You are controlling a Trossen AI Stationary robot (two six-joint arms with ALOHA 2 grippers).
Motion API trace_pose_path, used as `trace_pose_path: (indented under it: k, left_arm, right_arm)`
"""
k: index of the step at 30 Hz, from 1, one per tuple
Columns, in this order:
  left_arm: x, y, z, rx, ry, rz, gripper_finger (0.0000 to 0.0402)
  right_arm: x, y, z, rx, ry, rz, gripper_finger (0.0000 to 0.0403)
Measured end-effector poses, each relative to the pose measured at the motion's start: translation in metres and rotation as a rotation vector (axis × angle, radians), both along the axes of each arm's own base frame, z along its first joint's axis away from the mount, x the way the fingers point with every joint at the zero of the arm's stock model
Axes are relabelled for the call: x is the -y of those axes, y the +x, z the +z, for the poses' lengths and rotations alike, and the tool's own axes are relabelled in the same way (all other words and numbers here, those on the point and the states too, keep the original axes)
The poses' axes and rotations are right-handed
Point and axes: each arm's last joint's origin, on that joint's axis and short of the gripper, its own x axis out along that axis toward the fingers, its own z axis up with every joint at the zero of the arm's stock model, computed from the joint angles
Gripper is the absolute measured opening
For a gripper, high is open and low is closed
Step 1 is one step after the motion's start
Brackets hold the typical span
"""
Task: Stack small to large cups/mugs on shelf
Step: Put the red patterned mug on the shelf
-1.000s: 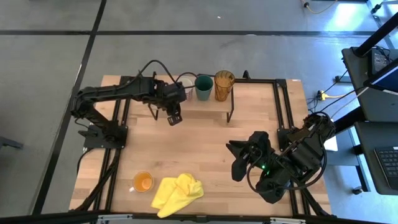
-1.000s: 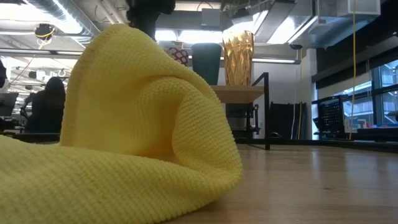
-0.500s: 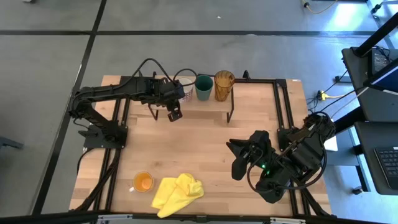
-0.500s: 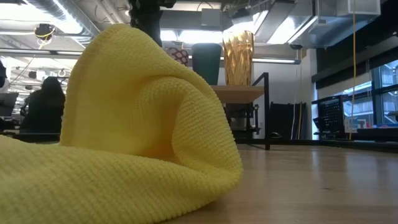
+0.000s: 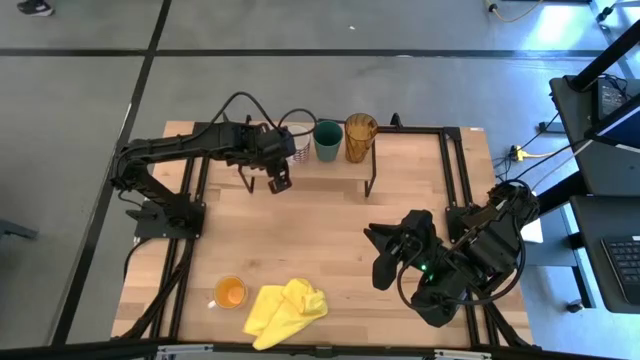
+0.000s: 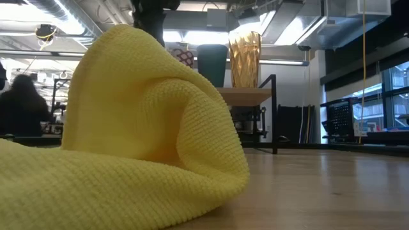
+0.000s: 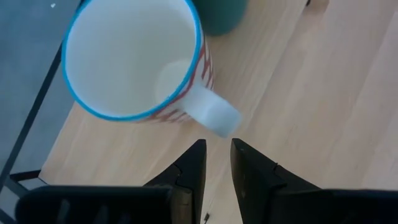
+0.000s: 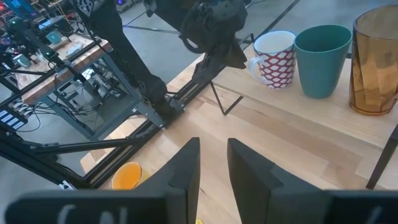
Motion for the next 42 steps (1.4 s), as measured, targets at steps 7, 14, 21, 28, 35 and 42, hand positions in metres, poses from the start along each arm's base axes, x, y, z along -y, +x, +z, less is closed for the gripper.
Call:
trace_pose_path:
  k: [7, 14, 21, 28, 35, 42]
  left_arm:
    - [-0.002, 0.002, -0.014, -0.016, 0.003, 0.007, 0.0069]
    - [-0.002, 0.002, -0.027, -0.041, -0.013, 0.011, 0.0069]
    - [-0.003, 0.006, -0.025, -0.002, 0.006, 0.01, 0.0069]
    - [-0.004, 0.008, -0.024, 0.012, 0.018, -0.005, 0.0069]
    - [-0.004, 0.008, -0.024, 0.018, 0.024, -0.01, 0.0069]
    - [-0.004, 0.008, -0.024, 0.018, 0.024, -0.01, 0.0069]
  right_arm:
    - [0.0, 0.0, 0.0, 0.0, -0.001, 0.0, 0.0083]
    - [0.0, 0.0, 0.0, -0.001, -0.001, 0.001, 0.0083]
    - [0.0, 0.0, 0.0, -0.001, -0.002, 0.0, 0.0083]
    - [0.0, 0.0, 0.0, -0.003, -0.003, 0.001, 0.0083]
    - [0.0, -0.001, 0.0, -0.009, -0.009, 0.001, 0.0083]
    - [0.0, -0.001, 0.0, -0.009, -0.009, 0.001, 0.0083]
